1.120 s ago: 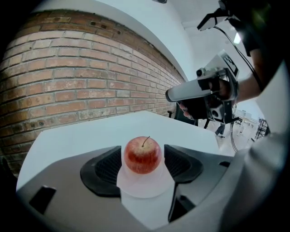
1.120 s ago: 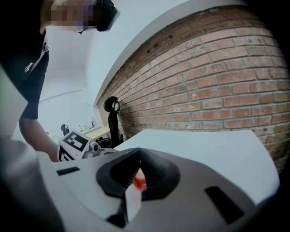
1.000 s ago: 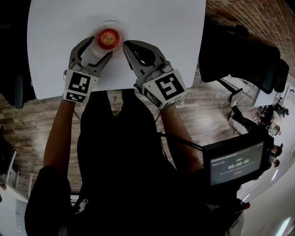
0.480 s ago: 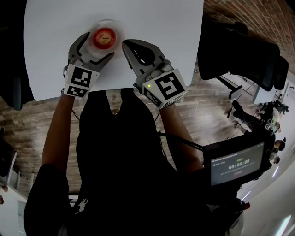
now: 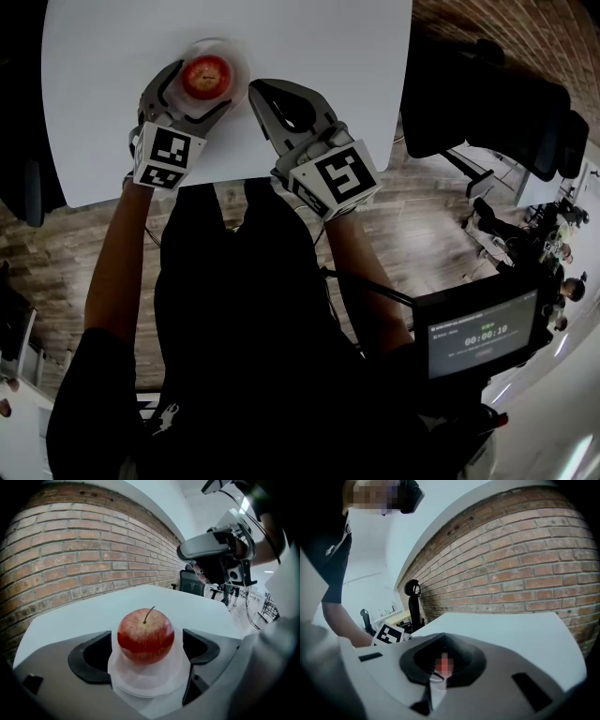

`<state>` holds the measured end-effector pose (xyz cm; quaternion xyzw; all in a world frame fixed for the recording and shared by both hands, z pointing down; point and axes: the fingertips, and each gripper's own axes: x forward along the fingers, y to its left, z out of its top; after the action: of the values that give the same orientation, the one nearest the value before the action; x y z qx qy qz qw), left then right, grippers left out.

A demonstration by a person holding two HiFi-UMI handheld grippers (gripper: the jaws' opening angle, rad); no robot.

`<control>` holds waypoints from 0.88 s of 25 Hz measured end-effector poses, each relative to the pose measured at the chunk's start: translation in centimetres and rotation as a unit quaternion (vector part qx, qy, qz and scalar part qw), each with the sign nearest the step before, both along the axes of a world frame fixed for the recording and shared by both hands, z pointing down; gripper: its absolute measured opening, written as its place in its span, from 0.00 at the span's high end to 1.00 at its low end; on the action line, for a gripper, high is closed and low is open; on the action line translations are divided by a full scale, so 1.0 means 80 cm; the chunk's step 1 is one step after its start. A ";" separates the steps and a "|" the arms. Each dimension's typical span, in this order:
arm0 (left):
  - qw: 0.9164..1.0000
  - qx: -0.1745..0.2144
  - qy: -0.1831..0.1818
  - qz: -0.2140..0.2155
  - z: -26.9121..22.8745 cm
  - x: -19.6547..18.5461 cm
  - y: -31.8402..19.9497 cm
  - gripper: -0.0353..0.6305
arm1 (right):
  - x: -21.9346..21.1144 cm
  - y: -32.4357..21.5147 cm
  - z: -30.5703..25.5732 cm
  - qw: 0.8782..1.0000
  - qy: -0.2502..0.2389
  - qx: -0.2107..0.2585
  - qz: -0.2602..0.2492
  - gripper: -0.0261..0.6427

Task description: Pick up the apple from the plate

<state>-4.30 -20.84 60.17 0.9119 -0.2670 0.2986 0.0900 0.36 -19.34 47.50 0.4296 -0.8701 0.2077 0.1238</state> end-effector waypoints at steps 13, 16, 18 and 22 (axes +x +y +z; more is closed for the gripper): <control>1.000 0.000 -0.002 -0.009 0.007 0.010 -0.010 0.25 | 0.007 0.002 0.001 1.000 0.002 0.000 0.005 0.96; 1.000 0.001 -0.004 -0.009 0.009 0.012 -0.012 0.25 | 0.009 0.003 0.001 1.000 0.003 -0.001 0.007 0.96; 1.000 0.003 -0.004 -0.012 0.008 0.014 -0.015 0.25 | 0.011 0.004 0.001 1.000 0.003 -0.001 0.008 0.96; 1.000 -0.002 0.001 -0.020 0.006 0.020 -0.017 0.26 | 0.019 0.006 0.002 1.000 0.005 -0.003 0.010 0.96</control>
<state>-2.68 -22.17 60.62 0.9066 -0.2844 0.2960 0.0981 1.86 -18.86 47.65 0.4394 -0.8643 0.2092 0.1272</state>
